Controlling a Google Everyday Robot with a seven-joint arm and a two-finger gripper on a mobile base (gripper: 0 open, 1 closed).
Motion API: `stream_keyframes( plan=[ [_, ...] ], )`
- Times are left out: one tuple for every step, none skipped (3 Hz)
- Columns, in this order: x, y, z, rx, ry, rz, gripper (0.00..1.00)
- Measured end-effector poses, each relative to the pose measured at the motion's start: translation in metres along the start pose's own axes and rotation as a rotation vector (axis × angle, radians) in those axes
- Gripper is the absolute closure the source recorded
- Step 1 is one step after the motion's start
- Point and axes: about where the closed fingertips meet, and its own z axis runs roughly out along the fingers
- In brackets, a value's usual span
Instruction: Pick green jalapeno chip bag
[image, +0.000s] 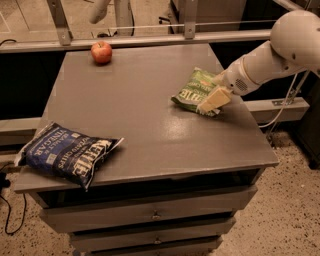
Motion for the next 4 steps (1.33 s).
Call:
stream_keyframes(
  plan=[
    [-0.020, 0.005, -0.011, -0.019, -0.064, -0.012, 0.64],
    [-0.055, 0.015, -0.037, -0.025, -0.168, -0.063, 0.87],
    [-0.100, 0.029, -0.073, -0.036, -0.301, -0.143, 1.00],
    [-0.134, 0.043, -0.111, -0.062, -0.434, -0.196, 1.00]
  ],
)
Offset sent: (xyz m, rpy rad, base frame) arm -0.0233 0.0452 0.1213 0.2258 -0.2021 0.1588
